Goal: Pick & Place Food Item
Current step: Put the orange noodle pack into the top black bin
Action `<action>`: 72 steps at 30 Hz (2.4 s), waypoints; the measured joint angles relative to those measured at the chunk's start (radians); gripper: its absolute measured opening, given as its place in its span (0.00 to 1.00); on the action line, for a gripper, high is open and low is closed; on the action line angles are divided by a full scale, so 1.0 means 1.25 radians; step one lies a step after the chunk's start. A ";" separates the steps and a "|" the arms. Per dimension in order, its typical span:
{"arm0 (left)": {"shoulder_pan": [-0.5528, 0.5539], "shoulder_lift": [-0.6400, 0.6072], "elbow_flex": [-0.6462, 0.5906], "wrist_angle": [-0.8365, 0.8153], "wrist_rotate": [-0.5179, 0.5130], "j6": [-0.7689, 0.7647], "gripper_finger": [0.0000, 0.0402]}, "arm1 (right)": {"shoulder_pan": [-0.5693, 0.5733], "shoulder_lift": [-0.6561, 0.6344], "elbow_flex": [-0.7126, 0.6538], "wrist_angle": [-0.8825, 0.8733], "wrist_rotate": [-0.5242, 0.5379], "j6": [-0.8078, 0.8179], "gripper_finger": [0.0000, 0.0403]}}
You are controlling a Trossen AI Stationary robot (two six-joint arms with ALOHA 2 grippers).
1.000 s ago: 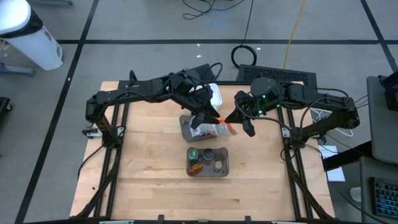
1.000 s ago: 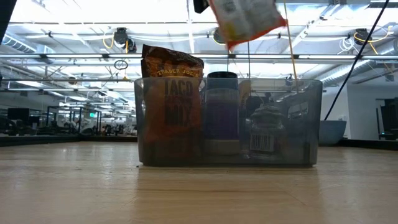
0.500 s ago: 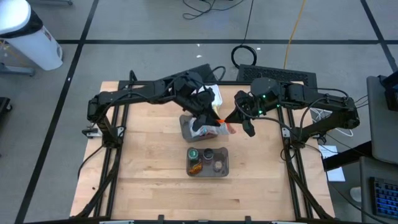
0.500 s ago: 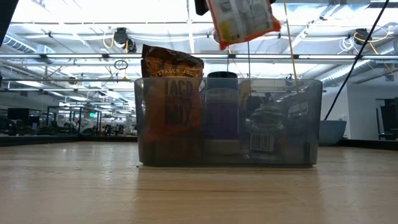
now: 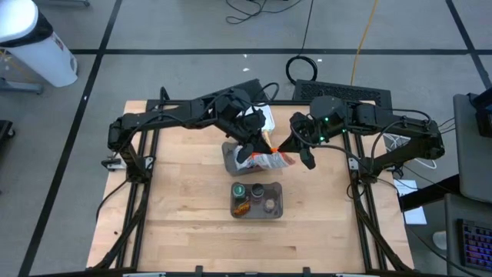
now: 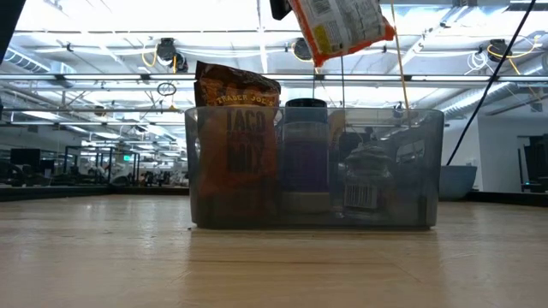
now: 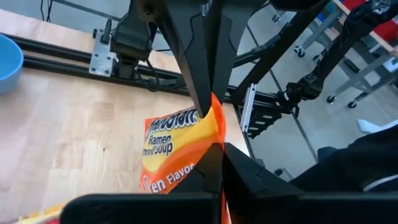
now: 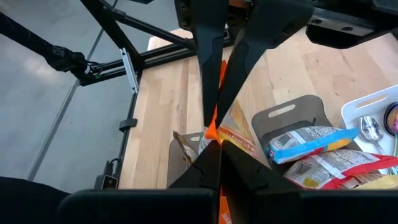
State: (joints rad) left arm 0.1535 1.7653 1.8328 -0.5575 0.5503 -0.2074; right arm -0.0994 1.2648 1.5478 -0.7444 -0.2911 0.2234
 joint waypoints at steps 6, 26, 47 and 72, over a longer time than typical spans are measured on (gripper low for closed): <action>0.011 -0.006 0.000 -0.004 0.001 0.006 0.01 | 0.000 0.000 0.000 0.013 -0.001 0.000 0.02; 0.154 -0.177 0.000 -0.502 -0.129 0.004 0.00 | -0.147 -0.001 0.001 0.068 0.074 0.000 0.51; -0.024 -0.170 0.000 -0.366 -0.773 -0.731 0.00 | -0.146 -0.106 -0.174 0.158 0.196 -0.151 0.50; -0.144 0.013 -0.001 -0.345 -0.923 -1.057 0.00 | -0.138 -0.640 -0.582 0.293 0.083 0.031 0.45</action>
State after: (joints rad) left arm -0.0265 1.7813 1.8320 -0.9888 -0.6032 -1.5284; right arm -0.2722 0.4649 0.8200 -0.3786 -0.1879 0.2615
